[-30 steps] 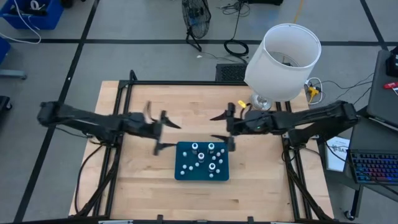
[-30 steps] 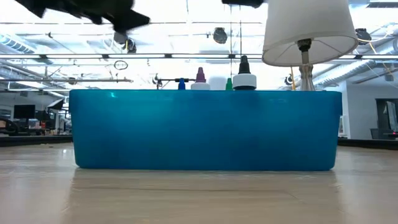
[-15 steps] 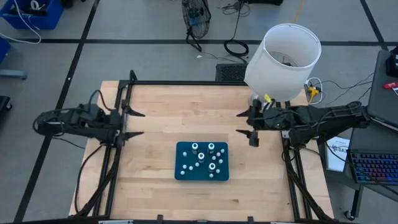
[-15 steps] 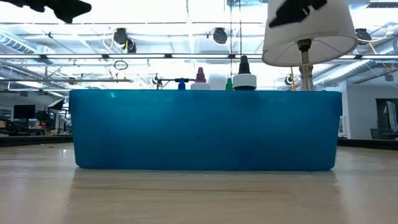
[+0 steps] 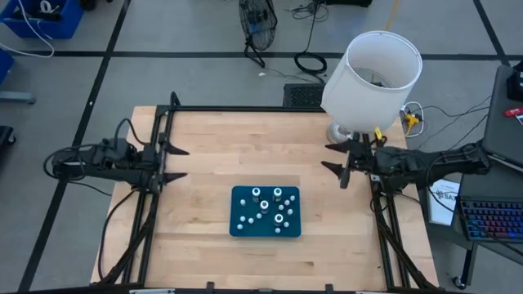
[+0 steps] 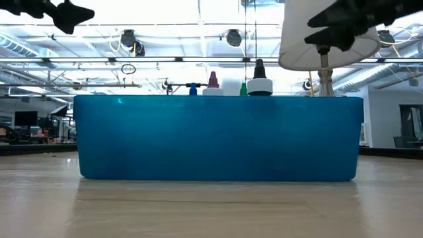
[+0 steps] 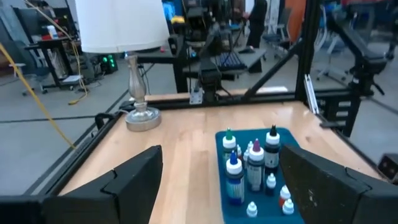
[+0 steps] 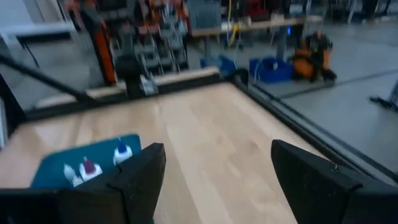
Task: Pick & Place food coloring
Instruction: Return to Home Position
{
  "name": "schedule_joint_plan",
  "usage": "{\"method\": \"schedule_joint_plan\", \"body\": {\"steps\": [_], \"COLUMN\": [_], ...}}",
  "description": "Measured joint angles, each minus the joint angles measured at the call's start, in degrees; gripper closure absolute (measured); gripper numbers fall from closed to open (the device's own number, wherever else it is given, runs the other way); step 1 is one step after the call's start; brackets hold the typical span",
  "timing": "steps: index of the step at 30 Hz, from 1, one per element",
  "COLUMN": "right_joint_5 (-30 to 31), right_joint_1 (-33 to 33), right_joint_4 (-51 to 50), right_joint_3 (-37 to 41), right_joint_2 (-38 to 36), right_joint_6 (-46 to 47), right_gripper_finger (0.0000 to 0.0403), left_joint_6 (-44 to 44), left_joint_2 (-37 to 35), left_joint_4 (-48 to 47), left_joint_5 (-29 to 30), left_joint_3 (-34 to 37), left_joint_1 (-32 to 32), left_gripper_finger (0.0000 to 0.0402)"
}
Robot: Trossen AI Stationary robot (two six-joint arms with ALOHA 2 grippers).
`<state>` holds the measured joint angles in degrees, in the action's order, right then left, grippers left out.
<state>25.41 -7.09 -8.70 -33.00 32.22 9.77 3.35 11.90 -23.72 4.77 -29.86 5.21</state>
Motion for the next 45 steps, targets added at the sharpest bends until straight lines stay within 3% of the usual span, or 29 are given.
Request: {"method": "schedule_joint_plan", "body": {"steps": [8,13,20,25,34,45], "right_joint_5": [-0.08,-0.50,-13.08,-16.30,-13.28,-15.90], "right_joint_1": [0.00,0.00,0.00,0.07,6.77,15.32], "right_joint_4": [13.62,14.91,15.00,13.34,10.78,9.61], "right_joint_3": [12.49,17.12,19.89,19.99,20.01,20.36], "right_joint_2": [-11.53,-17.01,-25.06,-29.94,-32.06,-32.06], "right_joint_6": [-0.38,-0.41,-3.74,-5.23,-8.54,-10.14], "right_gripper_finger": [0.0123,0.0125,0.0122,0.0125,0.0122,0.0124], "left_joint_6": [-2.53,-3.54,-4.29,-4.35,-4.37,-4.59], "left_joint_2": [-7.45,-11.56,-11.57,-11.58,-11.60,-11.60], "left_joint_4": [4.77,4.71,3.90,4.23,4.28,4.26], "left_joint_5": [3.72,5.74,7.48,7.56,7.46,7.30], "left_joint_3": [6.92,8.36,9.04,8.95,8.95,8.95], "left_joint_1": [0.00,-0.08,-0.09,-0.07,-0.07,-0.07], "left_gripper_finger": [0.0076,0.0080,0.0088,0.0080,0.0085,0.0082]}}
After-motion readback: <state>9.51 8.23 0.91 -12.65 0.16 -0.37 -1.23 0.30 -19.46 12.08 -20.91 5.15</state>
